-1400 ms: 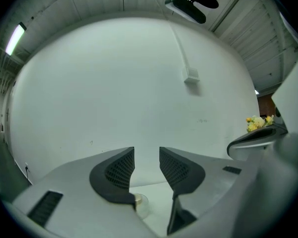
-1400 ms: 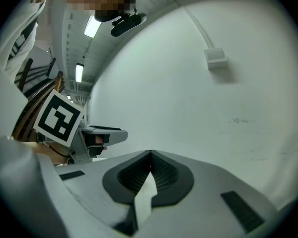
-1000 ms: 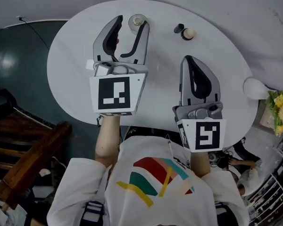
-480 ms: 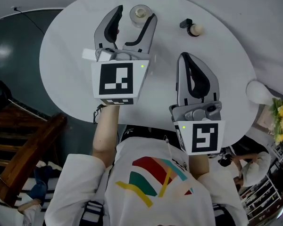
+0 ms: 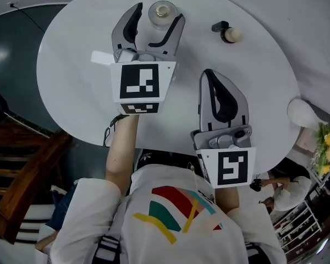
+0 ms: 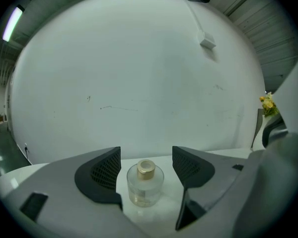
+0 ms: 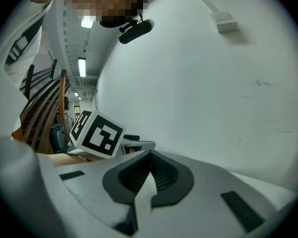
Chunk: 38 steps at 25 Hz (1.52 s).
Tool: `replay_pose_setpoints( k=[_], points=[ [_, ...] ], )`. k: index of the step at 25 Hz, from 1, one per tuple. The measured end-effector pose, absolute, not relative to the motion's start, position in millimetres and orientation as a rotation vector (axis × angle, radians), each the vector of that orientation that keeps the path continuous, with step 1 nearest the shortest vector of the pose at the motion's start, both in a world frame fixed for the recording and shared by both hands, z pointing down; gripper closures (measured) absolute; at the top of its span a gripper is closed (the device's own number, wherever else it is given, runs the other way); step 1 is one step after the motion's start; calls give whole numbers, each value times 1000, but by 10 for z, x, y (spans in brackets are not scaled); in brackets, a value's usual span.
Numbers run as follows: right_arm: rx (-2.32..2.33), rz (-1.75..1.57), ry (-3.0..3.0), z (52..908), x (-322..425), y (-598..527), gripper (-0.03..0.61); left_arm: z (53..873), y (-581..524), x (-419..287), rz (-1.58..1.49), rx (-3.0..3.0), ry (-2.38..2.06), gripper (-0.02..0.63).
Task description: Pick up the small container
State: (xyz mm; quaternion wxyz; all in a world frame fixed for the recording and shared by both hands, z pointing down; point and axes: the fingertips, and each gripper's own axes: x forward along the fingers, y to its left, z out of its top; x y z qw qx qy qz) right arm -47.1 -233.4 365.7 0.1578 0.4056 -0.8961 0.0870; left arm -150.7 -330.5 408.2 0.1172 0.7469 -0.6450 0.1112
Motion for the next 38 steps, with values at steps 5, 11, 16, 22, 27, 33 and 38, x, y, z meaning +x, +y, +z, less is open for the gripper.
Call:
replay_pose_setpoints(
  k=[5, 11, 16, 22, 27, 33, 38],
  points=[
    [1133, 270, -2545, 3800, -483, -2361, 566, 4312, -3393, -1511, 360, 2158, -1856, 290],
    [1124, 286, -2534, 3916, -479, -2385, 567, 4457, -3443, -1515, 351, 2143, -1848, 279],
    [1133, 293, -2520, 3985, -444, -2454, 567, 4563, -3504, -1503, 354, 2135, -1839, 265],
    [1128, 313, -2509, 4092, -441, -2459, 566, 4729, -3530, -1497, 366, 2120, -1810, 265],
    [1110, 329, -2511, 4169, -460, -2479, 566, 4815, -3562, -1495, 388, 2114, -1815, 265],
    [1124, 346, -2518, 4208, -485, -2519, 566, 4956, -3573, -1495, 455, 2100, -1835, 265],
    [1103, 348, -2502, 4290, -440, -2505, 566, 4964, -3580, -1499, 464, 2093, -1838, 265]
  ],
)
